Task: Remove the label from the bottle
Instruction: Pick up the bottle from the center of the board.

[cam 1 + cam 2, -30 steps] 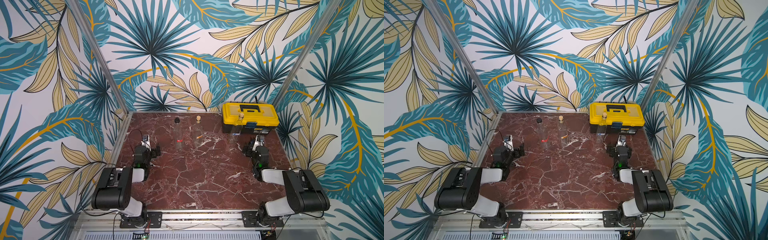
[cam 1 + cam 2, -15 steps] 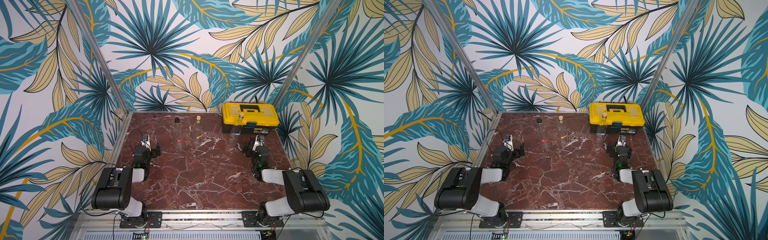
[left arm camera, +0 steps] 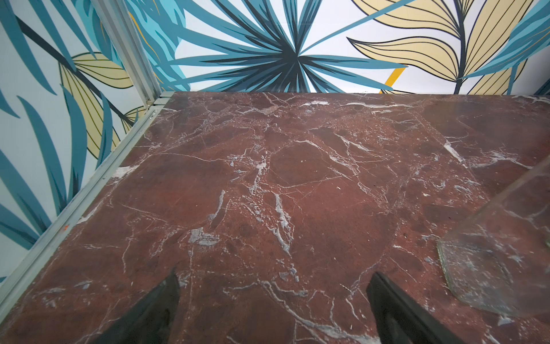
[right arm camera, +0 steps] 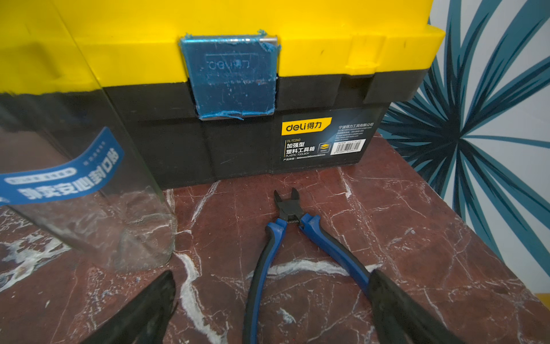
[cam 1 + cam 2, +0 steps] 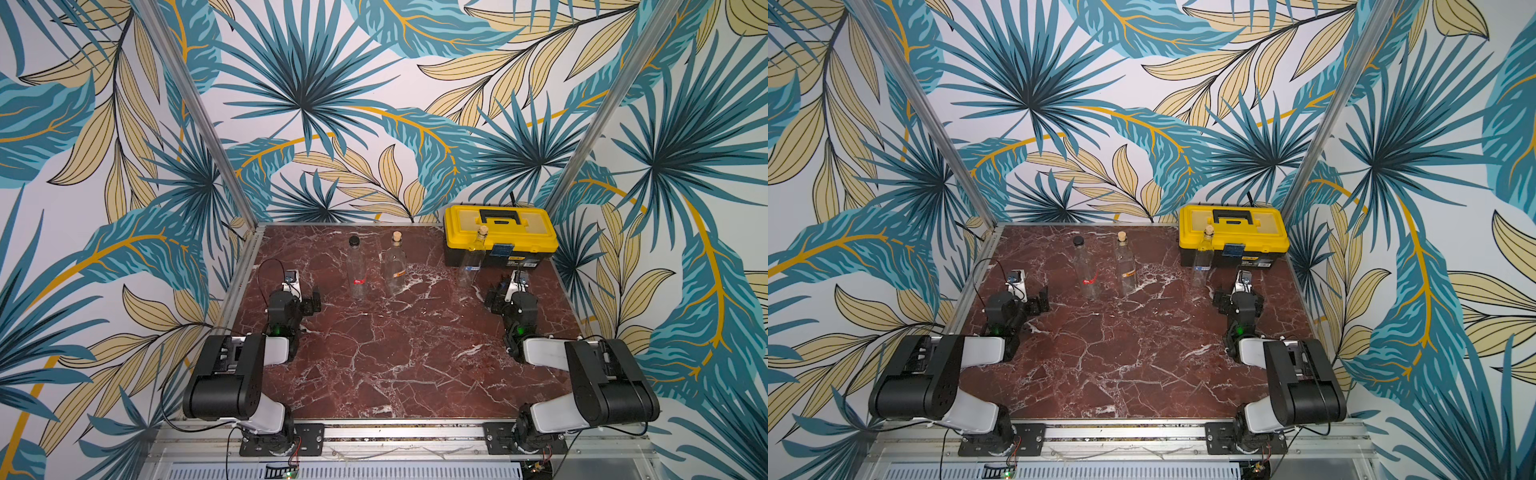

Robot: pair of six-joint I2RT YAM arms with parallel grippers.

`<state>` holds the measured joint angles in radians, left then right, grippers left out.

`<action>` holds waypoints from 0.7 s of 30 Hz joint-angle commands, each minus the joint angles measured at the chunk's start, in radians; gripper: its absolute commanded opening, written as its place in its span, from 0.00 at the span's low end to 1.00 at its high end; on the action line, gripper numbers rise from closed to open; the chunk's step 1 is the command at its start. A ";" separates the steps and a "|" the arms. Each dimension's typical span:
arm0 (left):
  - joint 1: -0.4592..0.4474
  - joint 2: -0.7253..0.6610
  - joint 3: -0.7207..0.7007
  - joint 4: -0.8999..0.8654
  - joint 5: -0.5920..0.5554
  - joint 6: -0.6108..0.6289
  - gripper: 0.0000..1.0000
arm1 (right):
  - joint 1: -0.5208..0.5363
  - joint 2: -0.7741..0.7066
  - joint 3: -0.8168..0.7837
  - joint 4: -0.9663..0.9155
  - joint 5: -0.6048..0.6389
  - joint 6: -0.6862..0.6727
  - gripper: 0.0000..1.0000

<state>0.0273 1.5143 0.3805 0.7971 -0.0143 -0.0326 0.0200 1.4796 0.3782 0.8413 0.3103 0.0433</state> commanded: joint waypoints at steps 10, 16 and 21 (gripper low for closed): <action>0.005 0.007 0.030 0.027 0.008 0.010 0.99 | -0.003 0.008 0.007 0.025 0.013 -0.011 0.99; 0.005 0.005 0.028 0.027 0.007 0.010 0.99 | -0.003 0.007 0.005 0.025 0.012 -0.011 1.00; 0.005 -0.025 0.024 0.026 0.007 0.011 0.99 | -0.003 0.006 0.003 0.028 0.014 -0.012 0.99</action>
<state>0.0273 1.5131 0.3809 0.7967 -0.0139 -0.0322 0.0200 1.4796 0.3782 0.8413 0.3103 0.0433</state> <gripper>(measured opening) 0.995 0.995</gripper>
